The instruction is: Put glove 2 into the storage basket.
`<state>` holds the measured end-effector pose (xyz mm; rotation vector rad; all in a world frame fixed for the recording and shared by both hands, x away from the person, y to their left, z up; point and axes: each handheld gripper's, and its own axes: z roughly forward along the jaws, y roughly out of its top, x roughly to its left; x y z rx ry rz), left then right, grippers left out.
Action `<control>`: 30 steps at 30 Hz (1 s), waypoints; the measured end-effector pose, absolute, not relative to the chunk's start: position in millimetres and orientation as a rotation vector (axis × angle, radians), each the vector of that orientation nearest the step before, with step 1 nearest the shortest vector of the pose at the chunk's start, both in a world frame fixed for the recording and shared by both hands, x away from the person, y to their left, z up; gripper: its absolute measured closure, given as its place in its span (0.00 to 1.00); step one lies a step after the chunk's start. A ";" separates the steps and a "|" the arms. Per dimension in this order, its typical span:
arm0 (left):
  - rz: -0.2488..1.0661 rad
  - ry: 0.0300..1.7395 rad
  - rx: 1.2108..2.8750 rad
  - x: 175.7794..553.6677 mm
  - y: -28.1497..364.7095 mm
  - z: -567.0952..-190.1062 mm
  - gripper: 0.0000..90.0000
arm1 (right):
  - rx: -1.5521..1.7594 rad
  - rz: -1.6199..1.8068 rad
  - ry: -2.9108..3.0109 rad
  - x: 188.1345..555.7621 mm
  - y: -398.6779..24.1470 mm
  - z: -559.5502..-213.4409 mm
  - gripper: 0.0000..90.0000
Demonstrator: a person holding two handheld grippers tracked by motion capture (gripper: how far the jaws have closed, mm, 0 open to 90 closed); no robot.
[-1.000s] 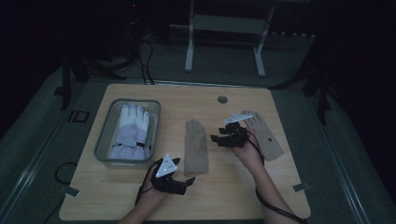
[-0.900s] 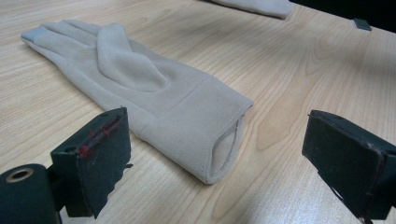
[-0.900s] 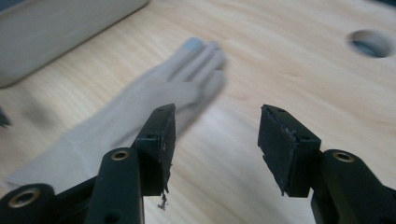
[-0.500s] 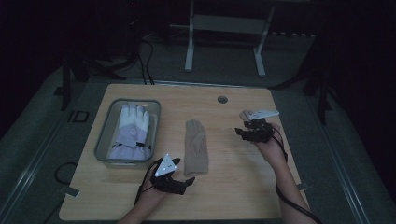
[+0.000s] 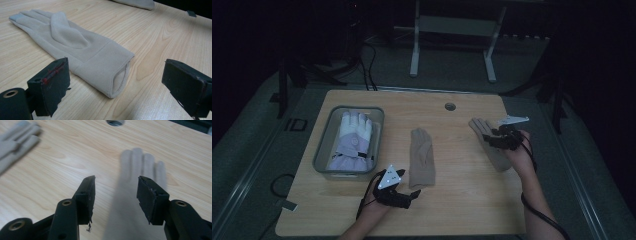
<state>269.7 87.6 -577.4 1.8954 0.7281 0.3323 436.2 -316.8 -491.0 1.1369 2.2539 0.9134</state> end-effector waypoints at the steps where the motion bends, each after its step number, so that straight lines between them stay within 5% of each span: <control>1: 0.334 0.727 1.898 269.7 87.4 -577.3 0.09 | 1.136 0.906 2.251 437.8 -319.4 -491.3 0.54; 22: 0.317 0.729 1.893 270.6 87.9 -577.4 0.09 | 1.240 0.762 2.358 461.7 -347.1 -540.6 0.47; 25: 0.317 0.730 1.893 270.7 87.9 -577.4 0.09 | 1.269 0.833 2.348 459.6 -352.8 -543.6 0.54; 28: 0.322 0.729 1.892 270.1 87.7 -577.4 0.09 | 1.266 0.808 2.350 456.4 -351.2 -541.8 0.79; 30: 0.323 0.730 1.893 270.1 87.4 -577.4 0.09 | 1.299 0.783 2.340 454.9 -346.8 -540.6 0.86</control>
